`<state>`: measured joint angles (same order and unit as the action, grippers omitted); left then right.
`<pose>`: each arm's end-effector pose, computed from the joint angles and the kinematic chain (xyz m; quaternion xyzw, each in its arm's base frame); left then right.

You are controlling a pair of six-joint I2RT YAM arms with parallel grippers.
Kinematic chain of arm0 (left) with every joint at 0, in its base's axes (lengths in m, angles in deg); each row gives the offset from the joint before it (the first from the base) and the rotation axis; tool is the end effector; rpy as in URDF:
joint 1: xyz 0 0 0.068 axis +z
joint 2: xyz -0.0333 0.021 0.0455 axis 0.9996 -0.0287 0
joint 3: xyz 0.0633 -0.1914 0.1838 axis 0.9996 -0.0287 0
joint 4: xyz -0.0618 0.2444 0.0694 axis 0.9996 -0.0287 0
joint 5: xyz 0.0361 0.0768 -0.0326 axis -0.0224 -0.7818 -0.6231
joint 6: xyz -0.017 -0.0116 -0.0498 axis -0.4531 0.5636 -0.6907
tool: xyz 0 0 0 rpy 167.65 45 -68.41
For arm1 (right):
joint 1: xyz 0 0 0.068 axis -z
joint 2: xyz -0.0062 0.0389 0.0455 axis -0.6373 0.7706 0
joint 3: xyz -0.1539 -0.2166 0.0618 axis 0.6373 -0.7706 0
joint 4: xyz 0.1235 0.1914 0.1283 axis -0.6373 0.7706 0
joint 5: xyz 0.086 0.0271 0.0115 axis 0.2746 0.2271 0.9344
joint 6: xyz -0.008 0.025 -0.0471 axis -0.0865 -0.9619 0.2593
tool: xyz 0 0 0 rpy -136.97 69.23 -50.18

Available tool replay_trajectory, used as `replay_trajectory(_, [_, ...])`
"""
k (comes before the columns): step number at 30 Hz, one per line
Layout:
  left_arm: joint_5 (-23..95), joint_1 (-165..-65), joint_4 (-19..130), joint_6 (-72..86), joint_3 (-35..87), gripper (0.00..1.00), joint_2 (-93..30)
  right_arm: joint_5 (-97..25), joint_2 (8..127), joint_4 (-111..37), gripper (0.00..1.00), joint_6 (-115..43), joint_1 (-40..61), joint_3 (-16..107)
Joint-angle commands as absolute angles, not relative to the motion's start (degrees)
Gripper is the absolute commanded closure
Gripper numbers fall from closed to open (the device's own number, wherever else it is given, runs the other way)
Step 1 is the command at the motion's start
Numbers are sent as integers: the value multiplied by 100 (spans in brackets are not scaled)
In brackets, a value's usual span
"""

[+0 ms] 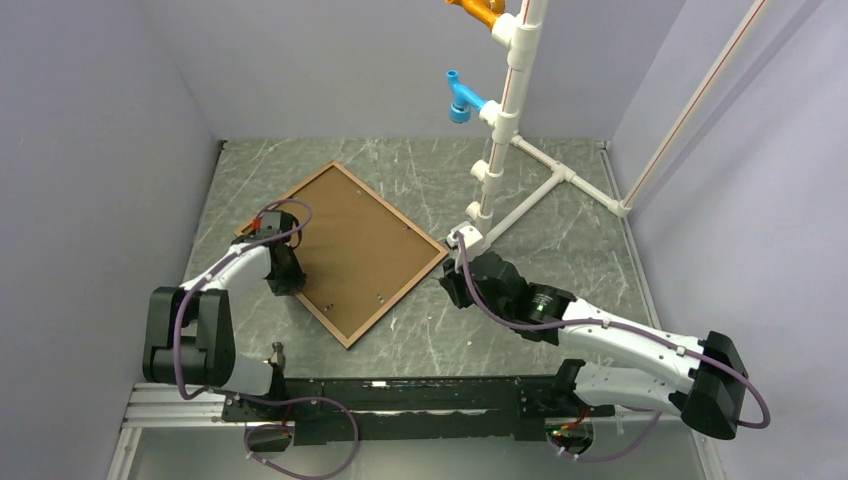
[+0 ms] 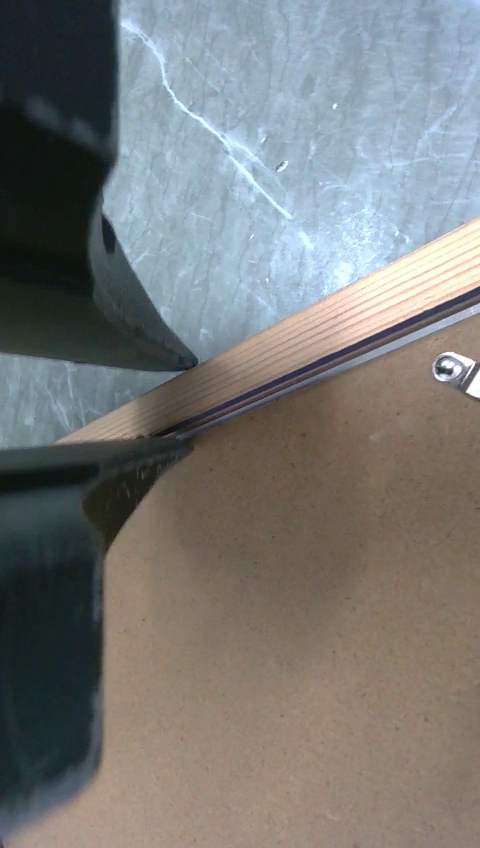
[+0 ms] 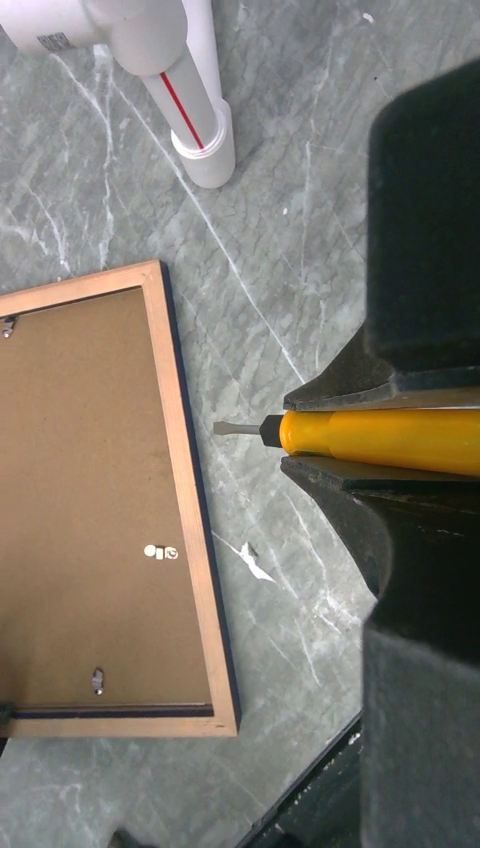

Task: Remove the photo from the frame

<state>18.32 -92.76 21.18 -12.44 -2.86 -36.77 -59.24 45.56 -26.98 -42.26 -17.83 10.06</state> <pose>0.2466 -0.0130 0.1705 -0.2387 0.9518 0.0263 0.1908 0.1321 0.1885 0.2653 -0.2580 0.8182 0.1908 0.4771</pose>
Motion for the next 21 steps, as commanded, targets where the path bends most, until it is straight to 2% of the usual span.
replay_trajectory(1, [2392, -8993, 1953, -1098, 97, 53, -3817, -5925, 4342, -2747, 100, -4218, -1788, 980])
replay_trajectory(3, [2394, -8954, 1800, -1279, 129, 39, -3705, -5925, 4339, -2712, 100, -4216, -1787, 1001])
replay_trajectory(10, [2744, -8961, 1275, -2592, -324, 19, -2538, -5885, 4414, -2715, 100, -4180, -1789, 1080])
replay_trajectory(16, [3227, -9625, 1541, -4272, -1464, 13, -914, -5764, 4593, -2826, 100, -4191, -1788, 1118])
replay_trajectory(21, [2821, -10540, 1780, -4909, -1696, 13, -595, -5619, 4756, -2894, 100, -4214, -1793, 1166])
